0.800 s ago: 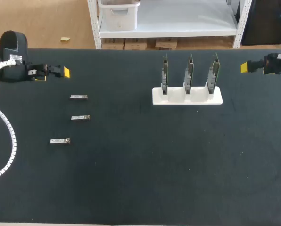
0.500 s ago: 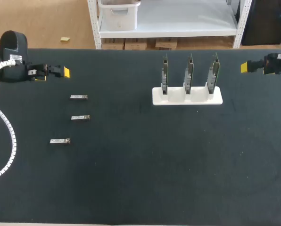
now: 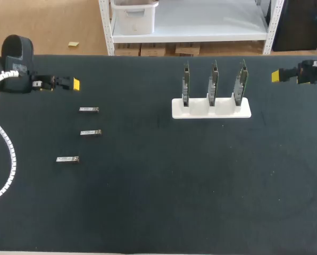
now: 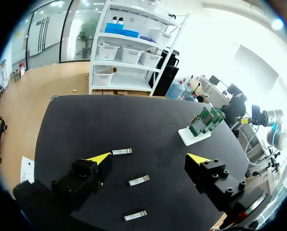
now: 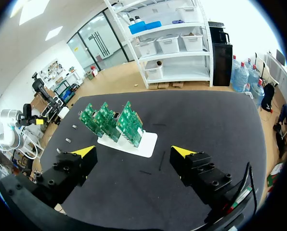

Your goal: Pick up the optical module with the left hand, and insert it into the network port with the right hand.

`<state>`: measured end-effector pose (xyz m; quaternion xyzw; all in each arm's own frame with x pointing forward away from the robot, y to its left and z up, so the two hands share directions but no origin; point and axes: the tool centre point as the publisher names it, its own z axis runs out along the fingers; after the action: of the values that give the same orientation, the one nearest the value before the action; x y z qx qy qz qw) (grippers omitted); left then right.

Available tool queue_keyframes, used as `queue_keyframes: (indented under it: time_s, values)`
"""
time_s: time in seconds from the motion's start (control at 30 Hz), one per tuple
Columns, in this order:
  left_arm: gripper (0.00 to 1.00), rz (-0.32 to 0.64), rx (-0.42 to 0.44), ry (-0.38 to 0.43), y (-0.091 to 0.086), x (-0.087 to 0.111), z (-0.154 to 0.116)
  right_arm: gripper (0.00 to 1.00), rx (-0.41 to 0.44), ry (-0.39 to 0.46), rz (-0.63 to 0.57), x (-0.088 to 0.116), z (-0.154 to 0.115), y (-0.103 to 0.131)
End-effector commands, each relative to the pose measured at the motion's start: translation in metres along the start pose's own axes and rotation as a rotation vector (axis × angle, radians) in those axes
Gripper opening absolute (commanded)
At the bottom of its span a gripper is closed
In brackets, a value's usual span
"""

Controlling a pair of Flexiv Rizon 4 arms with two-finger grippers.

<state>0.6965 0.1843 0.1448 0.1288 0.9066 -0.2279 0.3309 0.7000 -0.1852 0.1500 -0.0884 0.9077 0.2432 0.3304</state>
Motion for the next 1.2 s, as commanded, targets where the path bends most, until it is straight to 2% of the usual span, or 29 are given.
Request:
queue_keyframes:
  time_s: [0.03,0.17,0.27,0.33,0.43,0.5,0.53,0.73,0.97,1.07,1.2]
  values:
    - [1.00,0.081,-0.050,0.080,0.008,-0.011,0.012,1.00,0.000,0.000,0.000,0.000,0.000,0.000]
    - [1.00,0.201,-0.066,0.132,0.018,-0.018,0.020,1.00,0.000,0.000,0.000,0.000,0.000,0.000]
    - [1.00,0.288,-0.038,0.189,0.030,-0.025,0.028,1.00,0.000,0.000,0.000,0.000,0.000,0.000]
    - [1.00,0.357,0.016,0.229,0.036,-0.028,0.032,1.00,0.000,0.000,0.000,0.000,0.000,0.000]
    - [1.00,0.501,0.050,0.322,0.044,-0.030,0.040,1.00,0.000,0.000,0.000,0.000,0.000,0.000]
    - [1.00,0.600,0.040,0.353,0.050,-0.029,0.045,1.00,0.000,0.000,0.000,0.000,0.000,0.000]
    - [1.00,0.632,0.066,0.388,0.053,-0.028,0.048,1.00,0.000,0.000,0.000,0.000,0.000,0.000]
    - [1.00,0.896,0.096,0.524,0.067,-0.021,0.063,1.00,0.000,0.000,0.000,0.000,0.000,0.000]
    - [1.00,1.108,0.113,0.588,0.077,-0.010,0.085,1.00,0.000,0.000,0.000,0.000,0.000,0.000]
    - [1.00,1.202,0.148,0.619,0.078,-0.003,0.093,1.00,0.000,0.000,0.000,0.000,0.000,0.000]
    - [1.00,1.287,0.129,0.667,0.082,0.006,0.102,1.00,0.000,0.000,0.000,0.000,0.000,0.000]
